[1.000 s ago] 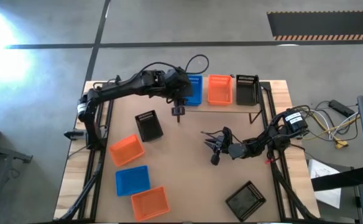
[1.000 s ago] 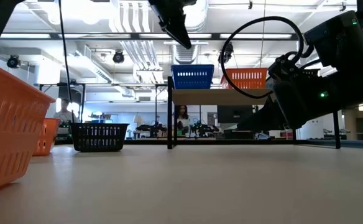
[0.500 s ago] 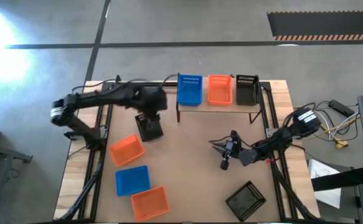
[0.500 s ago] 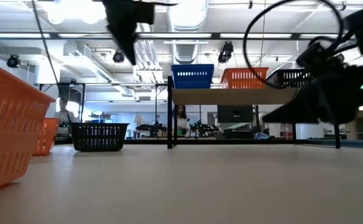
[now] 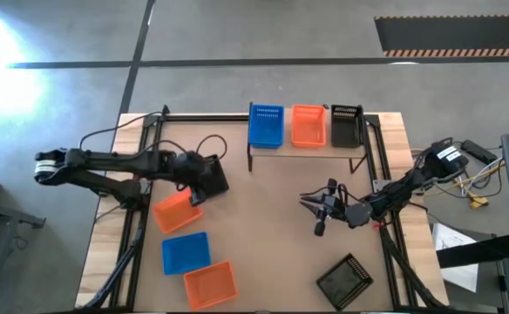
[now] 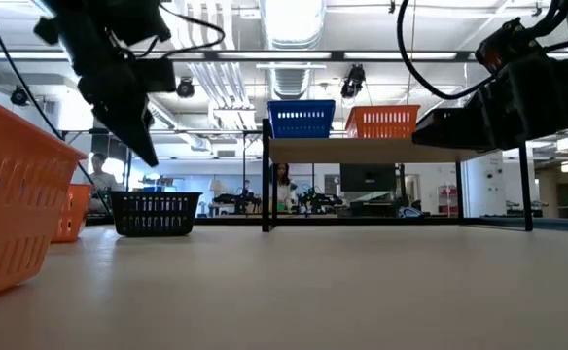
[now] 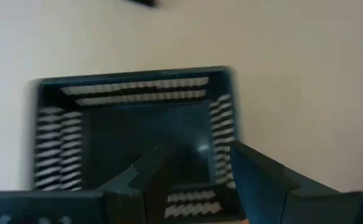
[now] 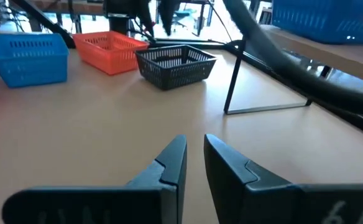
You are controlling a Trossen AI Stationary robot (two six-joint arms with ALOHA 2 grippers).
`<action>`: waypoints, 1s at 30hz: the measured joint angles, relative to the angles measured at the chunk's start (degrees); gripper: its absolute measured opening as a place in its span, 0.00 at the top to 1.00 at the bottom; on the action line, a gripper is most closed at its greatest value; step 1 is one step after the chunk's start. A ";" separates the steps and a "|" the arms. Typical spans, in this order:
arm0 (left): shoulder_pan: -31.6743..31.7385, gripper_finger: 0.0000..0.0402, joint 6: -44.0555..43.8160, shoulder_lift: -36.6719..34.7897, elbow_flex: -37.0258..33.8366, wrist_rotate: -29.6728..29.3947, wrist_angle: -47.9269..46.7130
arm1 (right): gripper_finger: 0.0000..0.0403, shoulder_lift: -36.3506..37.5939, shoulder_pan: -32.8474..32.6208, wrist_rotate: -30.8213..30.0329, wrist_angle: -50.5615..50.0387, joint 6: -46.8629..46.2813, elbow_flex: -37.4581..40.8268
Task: Stack baskets on shelf by color
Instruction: Stack the top black bin on top of the other black bin on the shelf
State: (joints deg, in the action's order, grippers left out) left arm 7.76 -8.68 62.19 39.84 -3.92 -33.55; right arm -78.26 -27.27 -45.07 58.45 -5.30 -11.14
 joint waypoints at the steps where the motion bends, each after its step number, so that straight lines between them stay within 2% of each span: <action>1: -0.04 0.63 0.08 0.05 -1.07 1.99 2.25 | 0.88 -0.14 0.00 -0.03 0.08 -0.20 -0.13; 4: -0.79 0.63 1.18 1.22 -3.15 7.33 10.23 | 0.88 -0.75 0.05 -0.16 0.03 -0.20 -0.83; 6: -1.59 0.63 2.91 2.48 -3.50 8.15 11.40 | 0.88 -1.43 0.17 -0.14 0.18 -0.02 -1.96; 13: -3.14 0.63 6.46 9.28 -3.48 7.71 11.77 | 0.88 -3.59 0.17 -1.54 0.09 4.25 -6.09; 20: -3.29 0.63 4.52 15.51 -2.38 2.48 11.35 | 0.88 -2.69 -0.10 -1.63 -0.10 8.95 -7.92; 24: -5.17 0.72 6.47 17.57 -0.74 3.17 10.83 | 0.88 -0.64 -1.05 -1.58 -0.06 11.75 -8.40; 28: -7.74 0.91 10.32 19.69 1.34 10.22 12.50 | 0.88 2.76 -2.49 -1.55 -1.16 15.32 -8.50; 30: -9.02 0.97 10.60 20.82 3.21 14.46 13.43 | 0.88 5.31 -3.16 -1.51 -4.46 15.12 -8.65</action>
State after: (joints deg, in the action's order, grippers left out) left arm -1.26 1.92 83.01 43.05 10.53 -20.12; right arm -72.95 -30.43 -46.58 53.98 9.82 -19.79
